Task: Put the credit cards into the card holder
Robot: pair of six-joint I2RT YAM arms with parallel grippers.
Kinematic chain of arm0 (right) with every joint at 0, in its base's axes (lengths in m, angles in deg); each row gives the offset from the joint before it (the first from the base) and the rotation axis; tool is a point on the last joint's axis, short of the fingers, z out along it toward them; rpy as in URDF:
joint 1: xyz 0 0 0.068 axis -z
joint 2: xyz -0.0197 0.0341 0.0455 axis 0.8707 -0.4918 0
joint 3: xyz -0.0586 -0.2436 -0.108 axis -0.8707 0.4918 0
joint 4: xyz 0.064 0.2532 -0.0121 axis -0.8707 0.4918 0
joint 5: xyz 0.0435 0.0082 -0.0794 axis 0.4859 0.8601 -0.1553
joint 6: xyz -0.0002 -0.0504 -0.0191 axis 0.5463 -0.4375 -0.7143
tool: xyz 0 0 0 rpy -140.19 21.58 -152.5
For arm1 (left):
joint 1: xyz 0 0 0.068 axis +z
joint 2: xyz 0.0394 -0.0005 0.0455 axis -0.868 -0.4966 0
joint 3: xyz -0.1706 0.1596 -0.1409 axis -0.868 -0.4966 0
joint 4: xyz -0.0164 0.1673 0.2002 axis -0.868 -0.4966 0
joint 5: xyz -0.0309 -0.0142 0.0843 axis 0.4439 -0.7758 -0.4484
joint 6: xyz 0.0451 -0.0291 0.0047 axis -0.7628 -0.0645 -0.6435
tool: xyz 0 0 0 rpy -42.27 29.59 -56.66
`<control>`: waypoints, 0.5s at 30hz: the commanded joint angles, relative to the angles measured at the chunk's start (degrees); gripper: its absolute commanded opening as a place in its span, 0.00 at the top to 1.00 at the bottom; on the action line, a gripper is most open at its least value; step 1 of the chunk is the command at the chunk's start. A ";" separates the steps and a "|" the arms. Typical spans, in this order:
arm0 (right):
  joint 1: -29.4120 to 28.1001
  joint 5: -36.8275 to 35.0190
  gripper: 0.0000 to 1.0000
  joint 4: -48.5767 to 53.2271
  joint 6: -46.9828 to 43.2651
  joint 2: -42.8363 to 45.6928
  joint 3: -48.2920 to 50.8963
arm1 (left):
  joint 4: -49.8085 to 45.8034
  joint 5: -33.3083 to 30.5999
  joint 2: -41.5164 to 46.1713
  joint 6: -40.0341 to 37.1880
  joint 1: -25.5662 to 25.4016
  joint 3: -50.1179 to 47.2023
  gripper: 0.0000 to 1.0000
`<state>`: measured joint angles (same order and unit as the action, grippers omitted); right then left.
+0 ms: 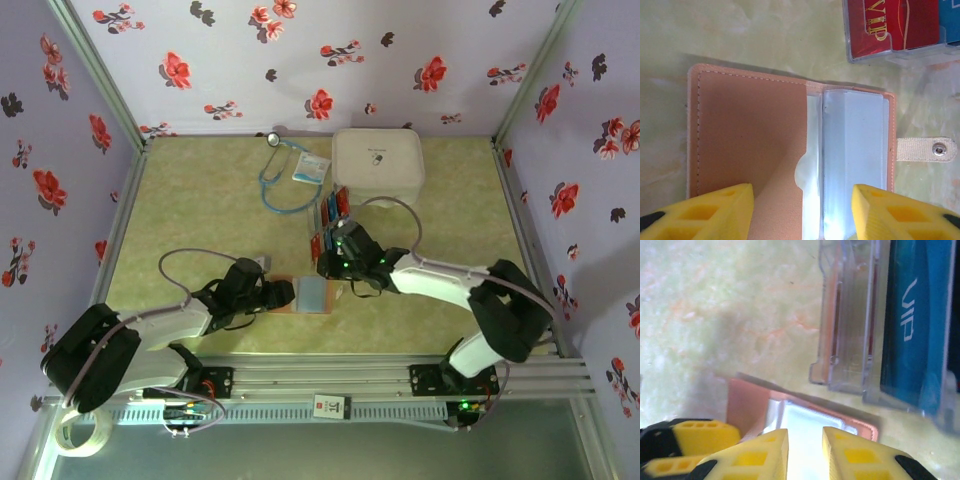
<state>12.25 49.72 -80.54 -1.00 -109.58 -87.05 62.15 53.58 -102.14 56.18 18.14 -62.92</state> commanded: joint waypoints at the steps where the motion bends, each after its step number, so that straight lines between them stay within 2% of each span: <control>1: -2.20 -1.42 0.76 3.31 0.76 3.83 1.65 | -1.18 0.56 1.02 -0.41 0.27 -1.11 0.45; 6: -5.80 -3.65 0.76 4.17 1.57 3.75 1.66 | -1.10 0.57 1.46 0.04 -0.10 -2.92 0.46; 15: -9.47 -4.39 0.78 2.33 2.19 -2.70 -0.16 | -1.00 0.13 3.24 1.26 -0.99 -4.37 0.46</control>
<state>3.68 47.05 -78.27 0.51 -110.50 -86.28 63.61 53.58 -99.41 56.51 17.70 -65.71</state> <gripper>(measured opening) 0.221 0.543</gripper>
